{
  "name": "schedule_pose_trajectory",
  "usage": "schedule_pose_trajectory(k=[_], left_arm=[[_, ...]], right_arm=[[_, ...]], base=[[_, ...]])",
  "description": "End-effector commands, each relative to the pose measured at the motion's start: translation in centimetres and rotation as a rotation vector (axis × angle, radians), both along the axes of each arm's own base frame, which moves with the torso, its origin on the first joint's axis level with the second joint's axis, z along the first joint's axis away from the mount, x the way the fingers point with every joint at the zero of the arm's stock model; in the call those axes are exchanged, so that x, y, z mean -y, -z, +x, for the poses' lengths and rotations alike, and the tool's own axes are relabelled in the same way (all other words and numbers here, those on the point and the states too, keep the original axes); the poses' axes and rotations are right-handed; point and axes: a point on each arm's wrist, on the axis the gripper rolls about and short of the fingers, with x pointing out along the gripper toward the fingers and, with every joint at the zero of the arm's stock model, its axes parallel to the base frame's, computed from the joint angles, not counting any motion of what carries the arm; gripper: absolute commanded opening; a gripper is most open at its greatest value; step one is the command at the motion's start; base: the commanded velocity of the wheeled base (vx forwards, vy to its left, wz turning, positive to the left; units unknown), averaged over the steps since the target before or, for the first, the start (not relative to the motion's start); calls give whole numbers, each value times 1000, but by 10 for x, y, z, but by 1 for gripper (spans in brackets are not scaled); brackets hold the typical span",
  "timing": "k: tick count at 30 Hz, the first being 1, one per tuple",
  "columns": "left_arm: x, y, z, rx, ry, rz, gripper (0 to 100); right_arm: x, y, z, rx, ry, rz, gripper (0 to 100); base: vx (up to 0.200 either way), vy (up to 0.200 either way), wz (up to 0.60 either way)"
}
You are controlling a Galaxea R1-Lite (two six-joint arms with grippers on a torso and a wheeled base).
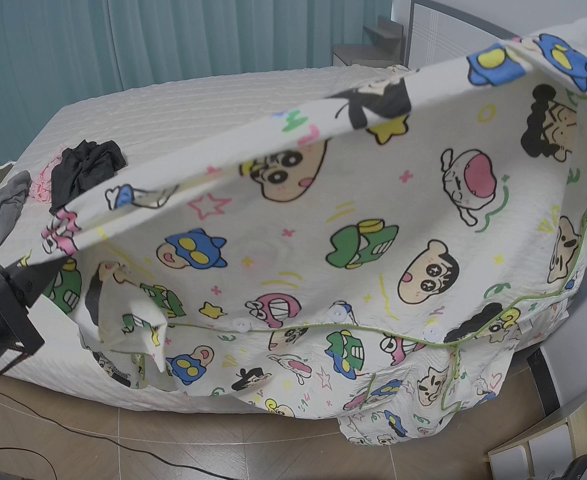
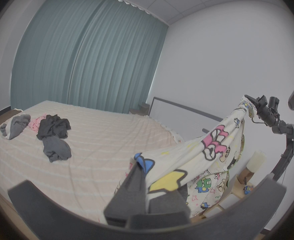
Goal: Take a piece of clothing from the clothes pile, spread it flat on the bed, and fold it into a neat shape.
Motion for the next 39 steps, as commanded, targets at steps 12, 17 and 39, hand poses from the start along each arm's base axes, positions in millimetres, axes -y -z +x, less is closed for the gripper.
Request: schedule_pose_trajectory(k=[12, 17, 39], left_arm=[[7, 48, 8, -255, -3, -41, 0], [13, 57, 16, -300, -7, -9, 0], [44, 63, 64, -304, -25, -5, 0]], right_arm=[[-4, 46, 67, -210, 117, -100, 0], [-6, 53, 82, -217, 133, -99, 0], [1, 67, 134, -160, 220, -76, 0]], base=[[0, 0, 0], [0, 0, 0], [164, 0, 0]])
